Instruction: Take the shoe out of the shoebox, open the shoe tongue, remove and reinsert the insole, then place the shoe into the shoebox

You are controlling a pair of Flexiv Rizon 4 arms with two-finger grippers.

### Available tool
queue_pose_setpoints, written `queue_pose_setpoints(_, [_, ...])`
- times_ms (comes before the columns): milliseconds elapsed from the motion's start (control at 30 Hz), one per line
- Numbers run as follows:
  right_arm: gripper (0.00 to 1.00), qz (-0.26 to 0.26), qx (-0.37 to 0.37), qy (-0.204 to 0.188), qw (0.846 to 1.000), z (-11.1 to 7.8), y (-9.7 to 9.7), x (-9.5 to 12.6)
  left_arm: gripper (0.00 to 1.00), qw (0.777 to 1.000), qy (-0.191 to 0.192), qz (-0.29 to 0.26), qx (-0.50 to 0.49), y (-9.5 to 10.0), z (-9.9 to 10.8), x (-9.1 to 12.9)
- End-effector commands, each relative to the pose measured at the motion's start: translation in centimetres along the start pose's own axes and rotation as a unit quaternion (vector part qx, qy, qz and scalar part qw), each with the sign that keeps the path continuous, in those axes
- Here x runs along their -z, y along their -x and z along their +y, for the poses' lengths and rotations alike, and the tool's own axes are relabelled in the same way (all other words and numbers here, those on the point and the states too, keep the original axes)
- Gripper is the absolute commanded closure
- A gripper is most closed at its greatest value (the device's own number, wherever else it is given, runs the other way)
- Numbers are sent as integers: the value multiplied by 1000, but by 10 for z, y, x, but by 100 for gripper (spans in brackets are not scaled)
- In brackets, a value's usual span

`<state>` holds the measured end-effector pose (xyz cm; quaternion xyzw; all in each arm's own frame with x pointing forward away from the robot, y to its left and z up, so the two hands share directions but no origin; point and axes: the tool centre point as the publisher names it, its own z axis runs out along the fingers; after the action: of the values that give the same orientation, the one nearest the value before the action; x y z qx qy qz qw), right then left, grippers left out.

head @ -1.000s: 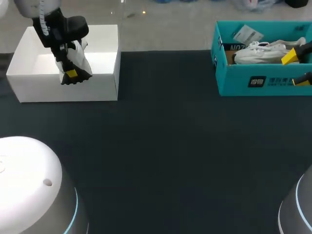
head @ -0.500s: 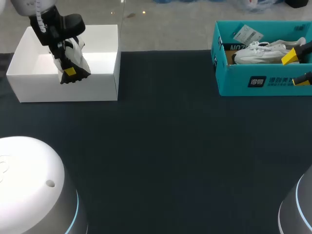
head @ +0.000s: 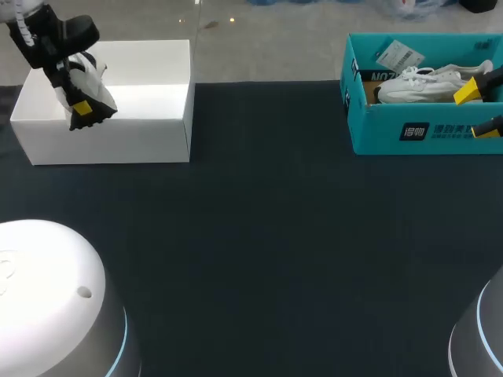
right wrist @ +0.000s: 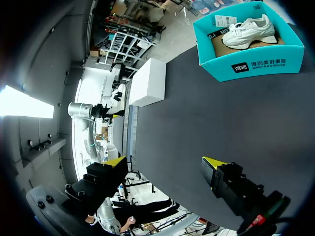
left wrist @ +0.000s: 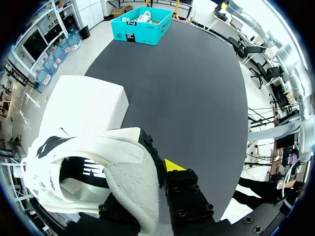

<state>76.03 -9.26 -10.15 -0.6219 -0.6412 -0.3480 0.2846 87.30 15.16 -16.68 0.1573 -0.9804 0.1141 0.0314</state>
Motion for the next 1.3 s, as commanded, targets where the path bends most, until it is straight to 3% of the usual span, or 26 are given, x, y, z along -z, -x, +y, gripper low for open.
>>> queue_pose_setpoints(33, [0, -2, -1, 0, 1000, 0, 0, -1, 100, 1000, 16, -9, 0, 22, 13, 10])
queue_pose_setpoints(233, [0, -2, -1, 0, 1000, 0, 0, -1, 100, 1000, 0, -9, -6, 55, 33, 15])
queue_pose_setpoints(367, [0, -2, -1, 0, 1000, 0, 0, -1, 100, 1000, 12, -4, -5, 83, 49, 18])
queue_pose_setpoints(567, [0, -2, -1, 0, 1000, 0, 0, -1, 100, 1000, 23, 9, -18, 106, 62, 20])
queue_pose_setpoints(767, [0, -2, -1, 0, 1000, 0, 0, -1, 100, 999, 10, 17, -45, 128, 69, 13])
queue_pose_setpoints(1100, [0, -2, -1, 0, 1000, 0, 0, -1, 100, 998, 46, 26, -45, 149, 74, 8])
queue_pose_setpoints(1300, [0, -2, -1, 0, 1000, 0, 0, -1, 100, 998, 46, 26, -45, 149, 74, 8])
